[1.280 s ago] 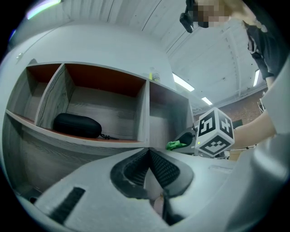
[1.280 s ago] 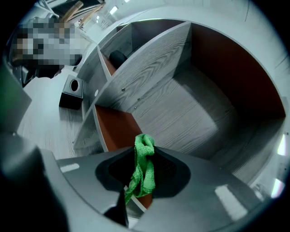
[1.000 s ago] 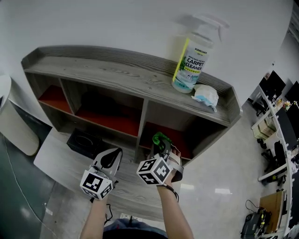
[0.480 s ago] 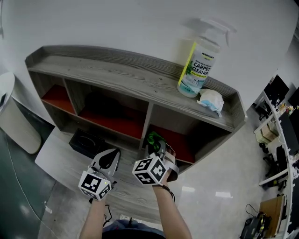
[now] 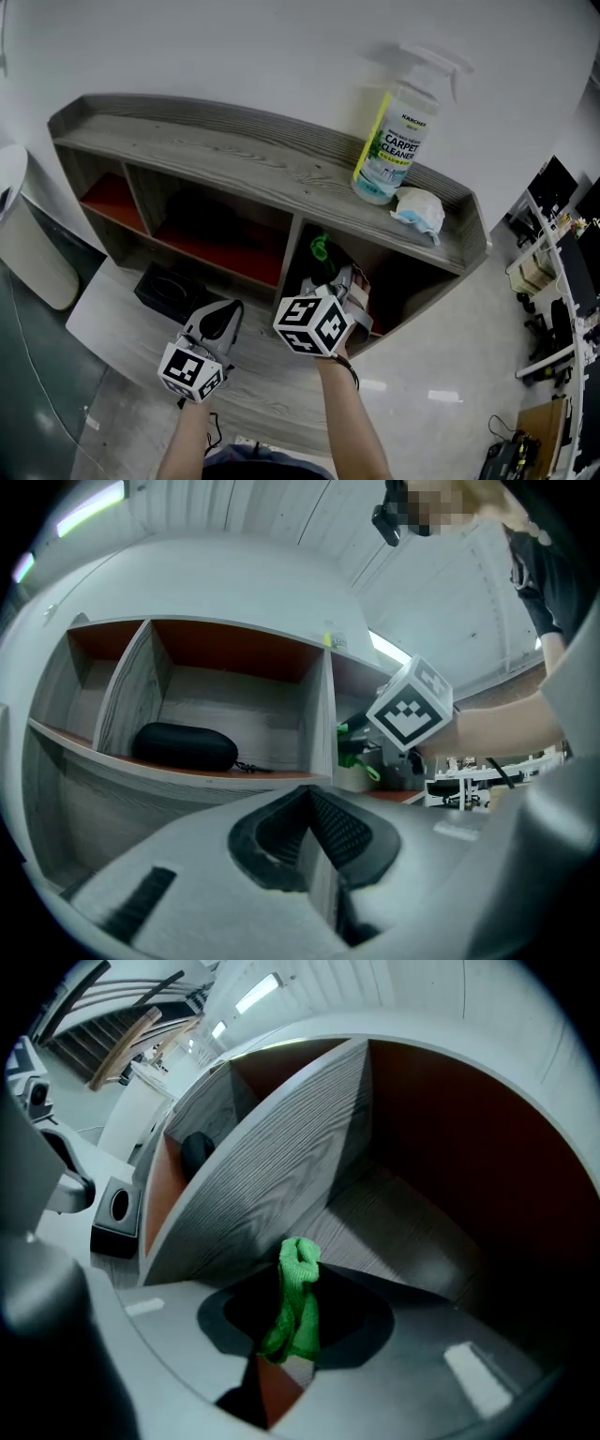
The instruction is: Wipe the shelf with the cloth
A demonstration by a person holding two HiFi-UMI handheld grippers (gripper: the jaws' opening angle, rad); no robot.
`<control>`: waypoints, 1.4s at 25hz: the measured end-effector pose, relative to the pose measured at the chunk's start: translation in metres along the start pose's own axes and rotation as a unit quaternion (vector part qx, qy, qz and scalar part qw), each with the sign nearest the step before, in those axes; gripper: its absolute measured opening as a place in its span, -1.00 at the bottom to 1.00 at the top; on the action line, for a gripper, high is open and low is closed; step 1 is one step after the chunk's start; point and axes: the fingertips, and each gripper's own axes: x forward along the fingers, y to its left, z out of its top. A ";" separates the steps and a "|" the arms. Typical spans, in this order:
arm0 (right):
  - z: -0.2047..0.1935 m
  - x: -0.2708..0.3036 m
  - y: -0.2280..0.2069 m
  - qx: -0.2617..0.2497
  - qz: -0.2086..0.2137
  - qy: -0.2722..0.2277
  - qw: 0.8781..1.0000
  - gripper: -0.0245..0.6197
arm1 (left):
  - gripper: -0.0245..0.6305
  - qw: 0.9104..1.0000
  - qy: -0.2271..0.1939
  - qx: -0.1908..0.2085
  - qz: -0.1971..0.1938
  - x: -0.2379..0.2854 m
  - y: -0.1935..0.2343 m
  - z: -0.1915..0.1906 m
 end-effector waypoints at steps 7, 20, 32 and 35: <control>0.033 0.006 -0.020 0.013 -0.032 -0.044 0.998 -0.60 | -0.93 1.000 -0.001 0.003 0.019 -0.007 0.012 0.004; 0.014 0.007 -0.051 0.009 -0.084 -0.028 0.996 -0.60 | -0.93 1.000 0.000 0.003 0.019 -0.008 0.011 0.003; -0.030 -0.015 -0.092 0.039 -0.139 0.014 0.989 -0.60 | -0.93 1.000 0.001 0.002 -0.010 0.007 -0.007 0.001; -0.037 -0.019 -0.099 0.053 -0.149 0.024 0.987 -0.60 | -0.93 1.000 0.001 0.001 -0.016 0.009 -0.011 0.001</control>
